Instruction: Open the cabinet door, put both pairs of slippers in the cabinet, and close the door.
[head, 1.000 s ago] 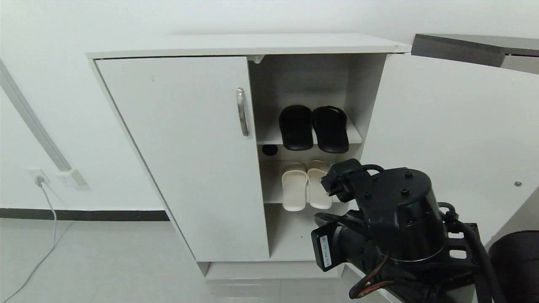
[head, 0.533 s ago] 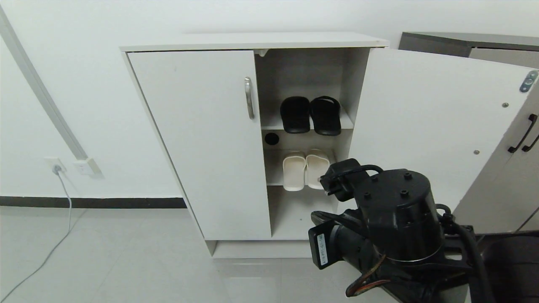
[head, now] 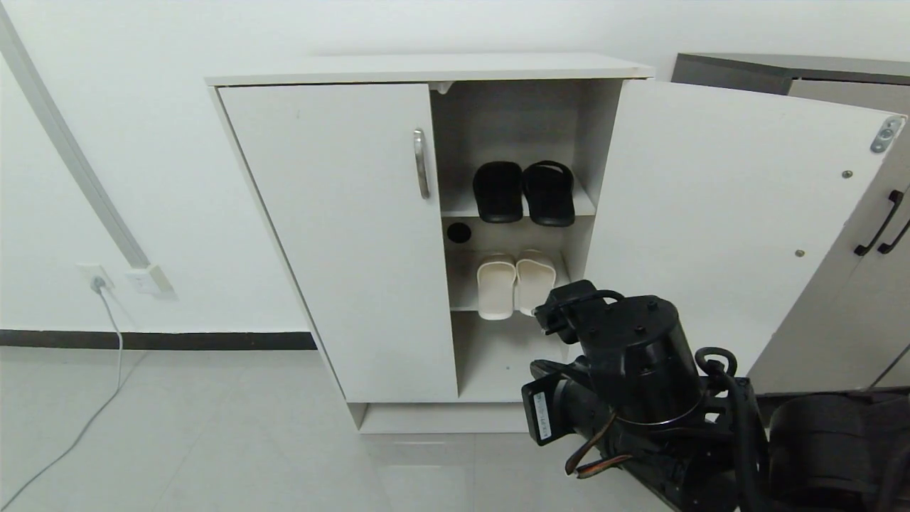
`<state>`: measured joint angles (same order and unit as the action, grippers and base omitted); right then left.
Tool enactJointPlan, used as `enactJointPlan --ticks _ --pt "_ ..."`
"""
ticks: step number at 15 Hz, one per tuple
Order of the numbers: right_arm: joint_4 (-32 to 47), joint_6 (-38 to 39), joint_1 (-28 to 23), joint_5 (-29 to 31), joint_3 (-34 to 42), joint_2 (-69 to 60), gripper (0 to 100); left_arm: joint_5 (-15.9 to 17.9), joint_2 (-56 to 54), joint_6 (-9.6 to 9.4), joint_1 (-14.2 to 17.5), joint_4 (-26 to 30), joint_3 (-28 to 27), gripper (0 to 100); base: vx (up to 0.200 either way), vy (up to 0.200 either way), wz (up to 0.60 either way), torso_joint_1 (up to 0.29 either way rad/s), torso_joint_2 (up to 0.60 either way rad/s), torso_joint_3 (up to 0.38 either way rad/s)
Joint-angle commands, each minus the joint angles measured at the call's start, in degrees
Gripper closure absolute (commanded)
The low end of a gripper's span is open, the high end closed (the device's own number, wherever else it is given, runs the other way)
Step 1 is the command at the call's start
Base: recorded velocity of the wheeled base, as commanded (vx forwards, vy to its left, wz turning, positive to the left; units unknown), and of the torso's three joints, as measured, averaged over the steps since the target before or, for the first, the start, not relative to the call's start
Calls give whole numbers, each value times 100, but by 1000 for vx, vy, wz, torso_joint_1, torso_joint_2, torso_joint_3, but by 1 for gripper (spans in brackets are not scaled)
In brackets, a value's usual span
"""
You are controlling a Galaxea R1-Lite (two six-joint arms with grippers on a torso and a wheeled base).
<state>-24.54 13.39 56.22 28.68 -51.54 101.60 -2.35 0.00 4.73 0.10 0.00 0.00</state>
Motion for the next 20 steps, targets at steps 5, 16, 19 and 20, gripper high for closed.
enactJointPlan --ticks 5,16,19,20 --pt "-60 6 -76 -12 92 124 100 -2 0 10 -1 0 0 100 0 0 0 0 0 0" --pt "-165 -38 -164 -12 180 150 100 -2 0 10 -1 0 0 100 0 0 0 45 -364 -313" --pt "-174 -82 -182 -12 206 150 100 -2 0 10 -1 0 0 100 0 0 0 131 -461 -328" --pt "-183 -82 -164 -3 206 150 100 -2 0 10 -1 0 0 100 0 0 0 154 -466 -325"
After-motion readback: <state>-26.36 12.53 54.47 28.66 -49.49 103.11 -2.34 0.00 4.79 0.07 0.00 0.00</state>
